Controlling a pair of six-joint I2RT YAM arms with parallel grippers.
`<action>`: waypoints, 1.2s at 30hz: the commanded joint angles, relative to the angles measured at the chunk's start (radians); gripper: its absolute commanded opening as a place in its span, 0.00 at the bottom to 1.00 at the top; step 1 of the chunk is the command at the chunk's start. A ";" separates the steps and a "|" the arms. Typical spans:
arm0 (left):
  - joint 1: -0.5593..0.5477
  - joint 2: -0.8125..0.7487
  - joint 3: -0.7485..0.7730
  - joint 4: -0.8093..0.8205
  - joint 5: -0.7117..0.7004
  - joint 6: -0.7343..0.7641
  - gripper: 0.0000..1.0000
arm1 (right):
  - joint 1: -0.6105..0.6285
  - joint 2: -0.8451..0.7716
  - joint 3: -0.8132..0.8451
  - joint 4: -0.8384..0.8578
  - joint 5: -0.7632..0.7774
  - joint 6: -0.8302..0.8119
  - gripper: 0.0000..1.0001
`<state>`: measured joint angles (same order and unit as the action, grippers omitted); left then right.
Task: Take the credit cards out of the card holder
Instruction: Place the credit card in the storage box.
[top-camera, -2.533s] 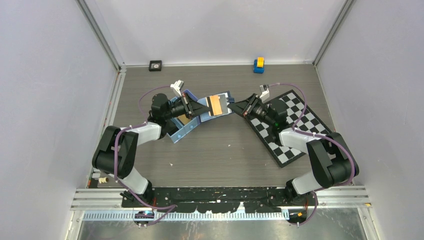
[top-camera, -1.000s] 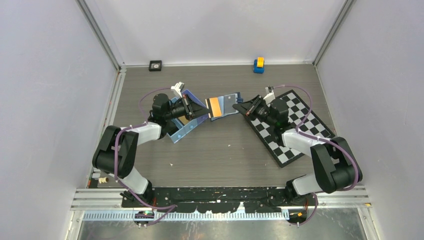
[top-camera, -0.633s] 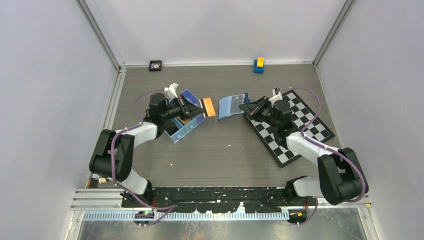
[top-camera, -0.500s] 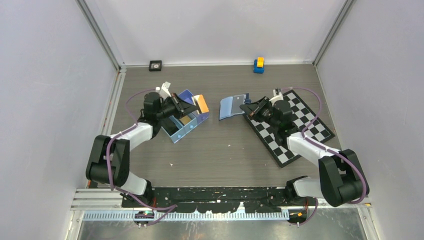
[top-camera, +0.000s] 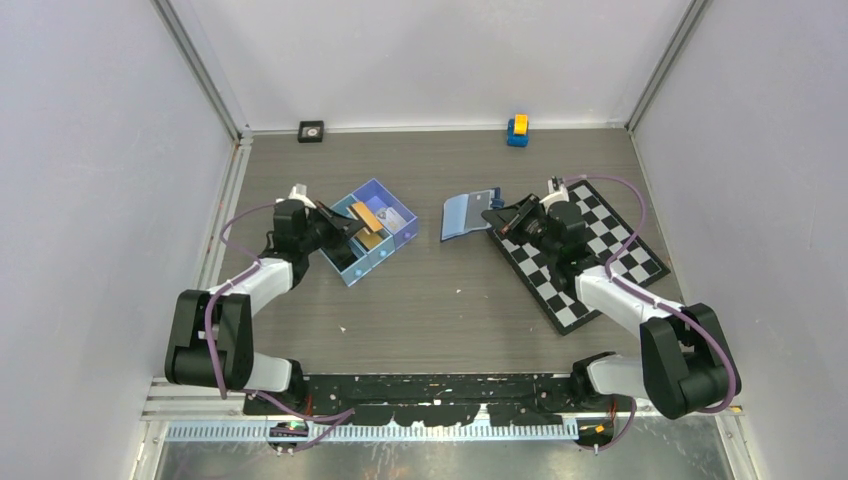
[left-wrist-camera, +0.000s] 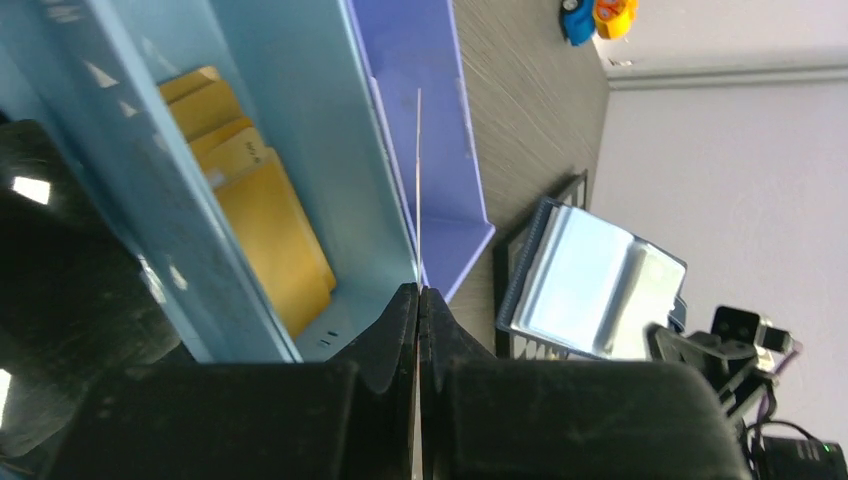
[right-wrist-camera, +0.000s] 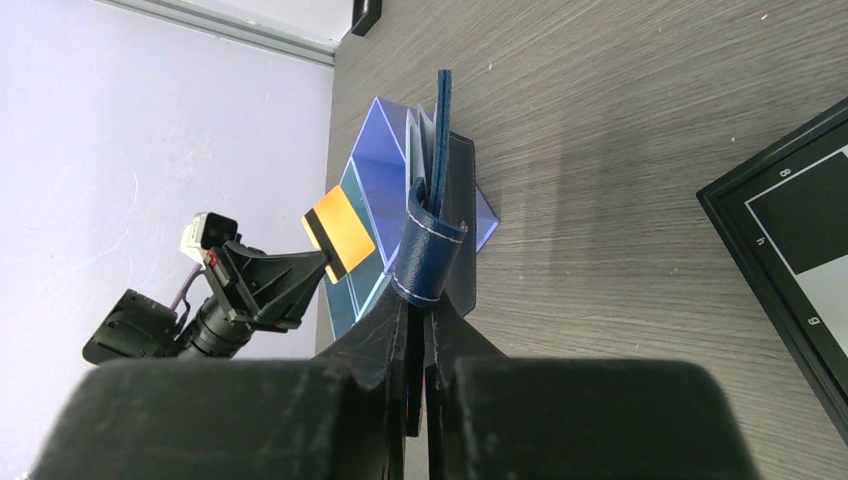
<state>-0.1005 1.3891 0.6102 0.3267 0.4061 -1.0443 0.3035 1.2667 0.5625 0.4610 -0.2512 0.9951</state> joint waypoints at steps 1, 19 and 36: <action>0.005 -0.024 -0.005 -0.033 -0.099 -0.007 0.00 | -0.005 -0.034 0.006 0.044 0.018 -0.017 0.00; 0.008 0.054 -0.029 0.077 -0.051 -0.090 0.00 | -0.004 -0.021 0.006 0.056 0.009 -0.009 0.01; 0.014 -0.174 -0.021 0.017 0.032 0.084 0.56 | -0.004 0.066 0.001 0.297 -0.161 0.069 0.01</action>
<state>-0.0895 1.2930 0.5751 0.3122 0.3367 -1.0813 0.3035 1.2976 0.5621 0.5266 -0.3088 1.0080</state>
